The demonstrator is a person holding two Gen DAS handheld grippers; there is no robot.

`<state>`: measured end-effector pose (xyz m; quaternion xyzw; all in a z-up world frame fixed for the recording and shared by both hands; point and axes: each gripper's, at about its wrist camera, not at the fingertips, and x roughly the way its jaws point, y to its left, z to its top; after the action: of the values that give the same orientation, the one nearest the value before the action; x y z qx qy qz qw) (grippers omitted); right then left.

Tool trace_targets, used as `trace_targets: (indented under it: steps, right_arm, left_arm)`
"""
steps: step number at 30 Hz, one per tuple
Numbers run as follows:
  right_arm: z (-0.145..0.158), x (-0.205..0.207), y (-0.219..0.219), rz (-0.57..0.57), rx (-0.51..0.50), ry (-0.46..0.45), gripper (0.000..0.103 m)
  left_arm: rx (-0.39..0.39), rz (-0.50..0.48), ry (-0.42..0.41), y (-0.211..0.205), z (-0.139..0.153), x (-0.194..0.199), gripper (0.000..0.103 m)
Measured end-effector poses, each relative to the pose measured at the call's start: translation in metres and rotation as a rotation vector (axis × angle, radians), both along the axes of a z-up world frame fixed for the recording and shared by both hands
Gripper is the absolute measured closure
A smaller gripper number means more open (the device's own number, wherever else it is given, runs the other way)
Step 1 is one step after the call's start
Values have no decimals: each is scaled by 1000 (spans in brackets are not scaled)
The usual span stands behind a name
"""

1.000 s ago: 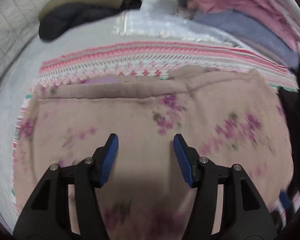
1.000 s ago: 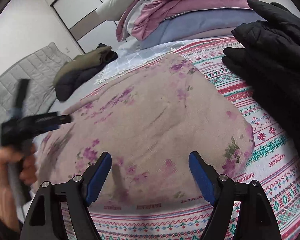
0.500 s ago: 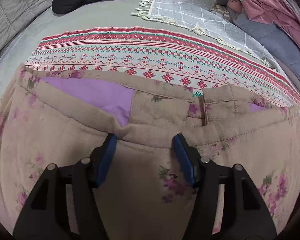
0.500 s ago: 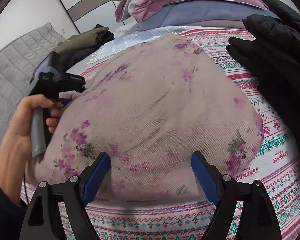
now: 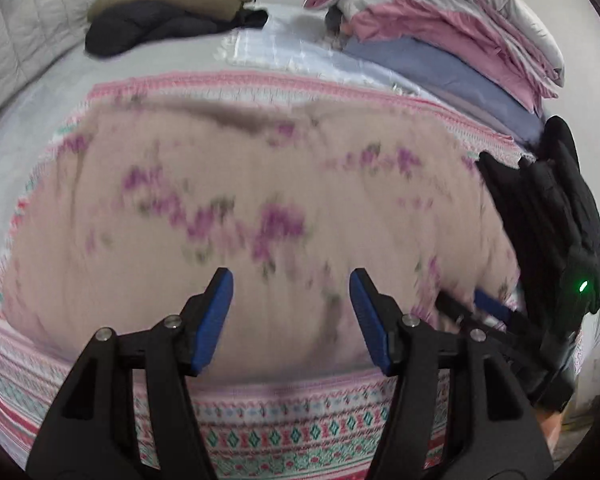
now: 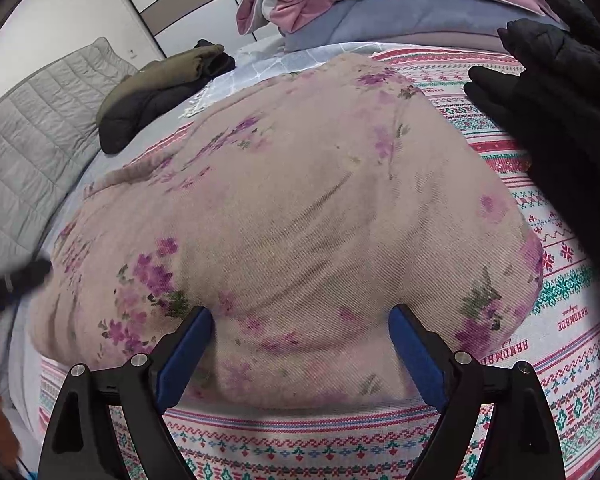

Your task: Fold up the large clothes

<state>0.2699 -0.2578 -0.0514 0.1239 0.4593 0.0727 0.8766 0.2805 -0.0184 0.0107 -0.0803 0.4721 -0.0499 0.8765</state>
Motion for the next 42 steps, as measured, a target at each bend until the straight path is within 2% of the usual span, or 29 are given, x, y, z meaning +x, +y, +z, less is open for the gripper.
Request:
trace_targets:
  steps: [2, 3, 9, 14, 18, 22, 25, 27, 29, 30, 32, 34, 37, 42]
  right_arm:
    - [-1, -1, 0, 4, 0, -4, 11]
    - [-1, -2, 1, 8, -4, -4, 11]
    - [-6, -6, 8, 29, -40, 1, 11]
    - [-6, -5, 14, 31, -61, 8, 9]
    - [-2, -6, 12, 35, -44, 4, 8]
    - [10, -15, 2, -1, 14, -54, 9]
    - [19, -22, -6, -33, 48, -100, 9]
    - [17, -22, -9, -43, 47, -95, 9]
    - [13, -18, -9, -37, 44, -83, 9]
    - [13, -18, -8, -37, 35, -85, 9]
    - [16, -18, -7, -42, 26, -92, 9]
    - [19, -19, -6, -45, 22, -101, 9]
    - [16, -17, -6, -43, 15, -89, 9]
    - [11, -15, -1, -32, -12, -73, 9]
  left_arm:
    - [12, 15, 10, 2, -22, 5, 39]
    - [24, 11, -22, 2, -29, 6, 34]
    - [106, 30, -67, -9, -50, 13, 32]
    - [70, 27, -69, -1, -58, 13, 32]
    - [83, 35, -84, -4, -57, 7, 32]
    - [100, 38, -112, -6, -53, 1, 32]
    - [101, 42, -145, -4, -39, -9, 32]
    - [109, 43, -145, -2, -29, -19, 33]
    - [147, 32, -161, -4, -21, -32, 32]
    - [201, 32, -169, -6, -18, -38, 31]
    - [259, 38, -178, -7, -19, -41, 30]
    - [256, 39, -142, -4, -29, -35, 27]
    - [167, 79, -78, 7, -44, -22, 25]
    - [199, 75, -68, 1, -51, -19, 25]
